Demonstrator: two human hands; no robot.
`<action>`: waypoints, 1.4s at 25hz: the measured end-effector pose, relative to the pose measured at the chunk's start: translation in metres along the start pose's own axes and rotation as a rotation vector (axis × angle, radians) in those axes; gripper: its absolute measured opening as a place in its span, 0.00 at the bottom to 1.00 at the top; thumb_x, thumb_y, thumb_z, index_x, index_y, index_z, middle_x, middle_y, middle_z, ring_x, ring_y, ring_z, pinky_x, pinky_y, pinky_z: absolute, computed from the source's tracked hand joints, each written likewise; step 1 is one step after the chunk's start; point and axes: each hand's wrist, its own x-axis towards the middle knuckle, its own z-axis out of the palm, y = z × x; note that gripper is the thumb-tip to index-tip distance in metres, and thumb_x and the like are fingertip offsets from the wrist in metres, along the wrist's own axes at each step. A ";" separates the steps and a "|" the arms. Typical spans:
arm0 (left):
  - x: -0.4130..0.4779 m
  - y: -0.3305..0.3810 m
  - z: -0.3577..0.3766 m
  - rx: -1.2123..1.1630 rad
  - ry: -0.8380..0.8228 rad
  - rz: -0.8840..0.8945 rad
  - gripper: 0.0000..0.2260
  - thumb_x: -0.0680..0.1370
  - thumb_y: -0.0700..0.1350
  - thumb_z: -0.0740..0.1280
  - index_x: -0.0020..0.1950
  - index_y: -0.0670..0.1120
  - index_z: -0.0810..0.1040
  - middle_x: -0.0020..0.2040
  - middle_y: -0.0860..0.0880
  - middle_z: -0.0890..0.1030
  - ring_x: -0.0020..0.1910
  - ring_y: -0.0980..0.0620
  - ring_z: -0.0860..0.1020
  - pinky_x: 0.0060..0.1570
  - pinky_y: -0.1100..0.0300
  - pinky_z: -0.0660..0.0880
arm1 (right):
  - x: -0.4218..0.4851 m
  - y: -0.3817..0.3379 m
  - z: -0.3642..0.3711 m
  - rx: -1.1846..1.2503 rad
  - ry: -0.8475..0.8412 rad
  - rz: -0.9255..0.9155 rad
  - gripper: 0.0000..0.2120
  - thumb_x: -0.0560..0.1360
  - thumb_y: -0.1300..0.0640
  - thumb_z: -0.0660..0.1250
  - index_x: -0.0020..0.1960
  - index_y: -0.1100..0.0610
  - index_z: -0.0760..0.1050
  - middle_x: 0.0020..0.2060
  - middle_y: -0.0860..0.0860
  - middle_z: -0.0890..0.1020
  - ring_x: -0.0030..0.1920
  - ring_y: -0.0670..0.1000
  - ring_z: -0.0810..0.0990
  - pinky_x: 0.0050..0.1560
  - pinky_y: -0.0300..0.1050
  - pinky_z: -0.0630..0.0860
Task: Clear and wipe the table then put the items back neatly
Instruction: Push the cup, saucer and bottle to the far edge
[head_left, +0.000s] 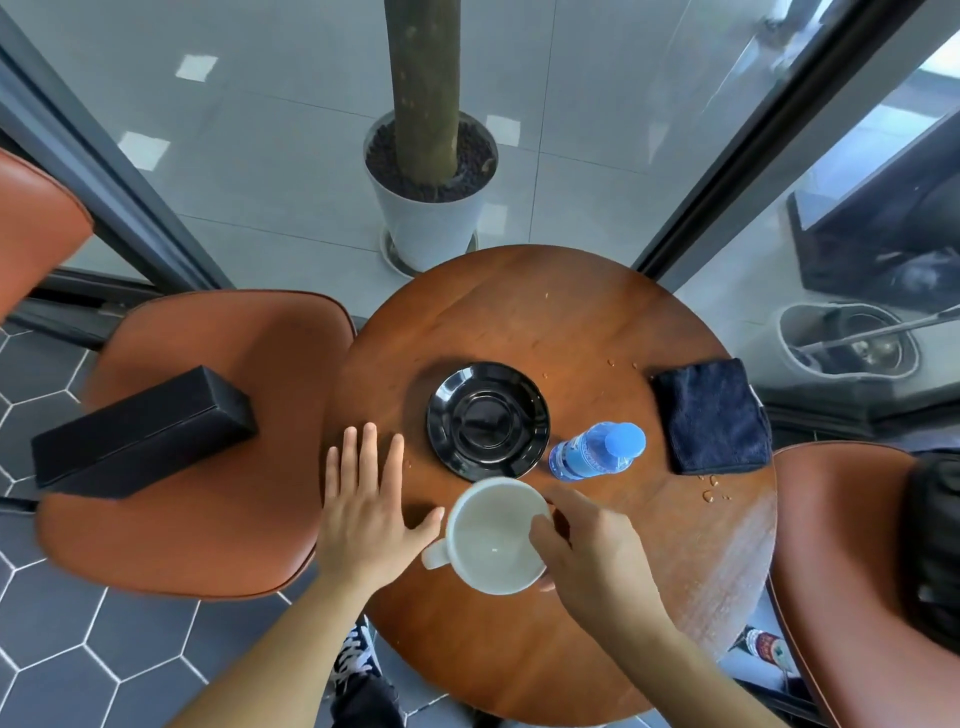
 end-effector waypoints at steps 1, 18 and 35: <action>0.000 0.000 -0.001 -0.010 0.006 0.009 0.47 0.76 0.75 0.45 0.80 0.41 0.63 0.80 0.32 0.60 0.80 0.31 0.55 0.77 0.33 0.55 | 0.002 -0.014 -0.011 -0.009 0.000 -0.038 0.09 0.75 0.53 0.59 0.44 0.54 0.77 0.32 0.50 0.80 0.29 0.49 0.82 0.34 0.52 0.80; 0.010 0.005 0.007 0.027 0.134 -0.078 0.41 0.69 0.70 0.66 0.71 0.42 0.74 0.74 0.34 0.70 0.75 0.33 0.66 0.75 0.35 0.59 | 0.178 -0.056 -0.094 -0.054 0.002 0.034 0.07 0.76 0.62 0.62 0.44 0.60 0.78 0.35 0.59 0.84 0.30 0.56 0.86 0.49 0.58 0.84; 0.011 0.005 0.010 0.063 0.146 -0.079 0.41 0.68 0.70 0.67 0.70 0.41 0.74 0.73 0.35 0.71 0.74 0.32 0.67 0.75 0.34 0.61 | 0.284 0.003 -0.090 0.251 0.199 0.321 0.11 0.79 0.63 0.64 0.60 0.61 0.77 0.41 0.54 0.79 0.33 0.59 0.86 0.43 0.54 0.86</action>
